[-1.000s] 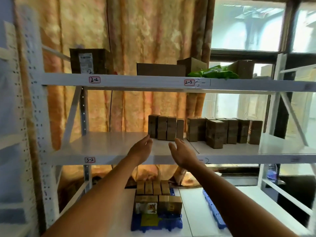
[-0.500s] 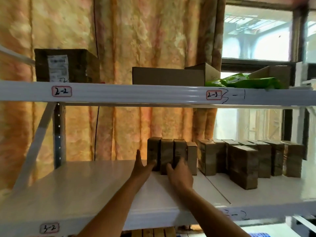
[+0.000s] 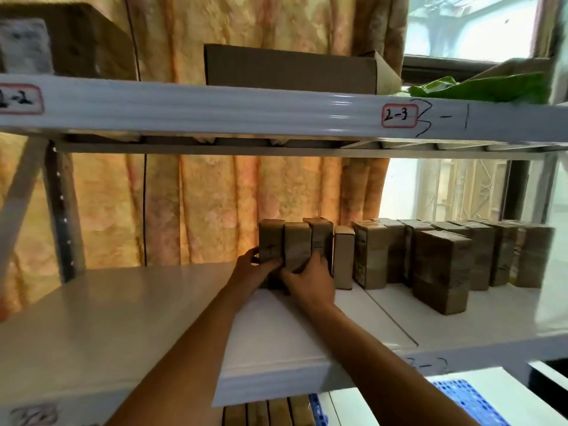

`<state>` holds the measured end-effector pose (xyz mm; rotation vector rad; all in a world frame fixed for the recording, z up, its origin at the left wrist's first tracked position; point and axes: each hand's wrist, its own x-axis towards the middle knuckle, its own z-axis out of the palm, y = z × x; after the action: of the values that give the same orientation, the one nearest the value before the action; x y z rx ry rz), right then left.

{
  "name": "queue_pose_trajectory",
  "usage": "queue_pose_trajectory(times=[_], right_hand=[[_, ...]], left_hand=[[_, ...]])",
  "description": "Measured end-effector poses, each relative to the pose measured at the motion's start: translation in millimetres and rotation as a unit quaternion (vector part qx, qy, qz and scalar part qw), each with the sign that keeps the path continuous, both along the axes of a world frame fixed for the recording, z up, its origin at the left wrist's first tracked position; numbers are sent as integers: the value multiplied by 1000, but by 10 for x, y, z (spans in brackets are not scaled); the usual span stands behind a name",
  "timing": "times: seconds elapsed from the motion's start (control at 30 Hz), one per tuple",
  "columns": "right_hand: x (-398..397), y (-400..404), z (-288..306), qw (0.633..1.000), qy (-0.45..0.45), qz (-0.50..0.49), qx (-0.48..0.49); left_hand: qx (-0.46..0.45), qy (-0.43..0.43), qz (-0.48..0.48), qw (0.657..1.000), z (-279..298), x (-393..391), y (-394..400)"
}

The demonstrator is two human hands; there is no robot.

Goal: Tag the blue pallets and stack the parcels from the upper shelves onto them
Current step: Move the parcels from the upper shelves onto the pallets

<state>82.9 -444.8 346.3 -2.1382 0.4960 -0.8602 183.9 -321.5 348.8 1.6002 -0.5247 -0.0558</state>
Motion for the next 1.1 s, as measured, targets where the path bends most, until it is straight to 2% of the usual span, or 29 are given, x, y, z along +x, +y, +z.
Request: queue_pose_trajectory(times=[0.1,0.23,0.4,0.57,0.7,0.83,0.97,1.1], right_hand=[[-50,0,3,1000,-8,13,5],[-153,48,7,999,-19,49,3],[-459,72,-57,992,-21,114,44],[-971,166,-83,993,-7,104,45],[-1522,316,-70,988,-39,121,90],[-2163,378,-204,942,-129,200,236],[-2729,433,-335,913,-102,273,286],[-3149,554,-623,901,-51,283,325]], left_hand=[[12,0,13,1000,-6,-43,44],[2,46,2,999,31,-155,153],[29,54,-7,998,58,-404,316],[45,36,-17,998,59,-957,520],[-5,13,-20,1000,26,-1526,722],[-115,9,-23,993,-105,-2152,1021],[-142,67,-45,986,-287,-2722,1266],[-107,164,-62,979,-660,-3147,1581]])
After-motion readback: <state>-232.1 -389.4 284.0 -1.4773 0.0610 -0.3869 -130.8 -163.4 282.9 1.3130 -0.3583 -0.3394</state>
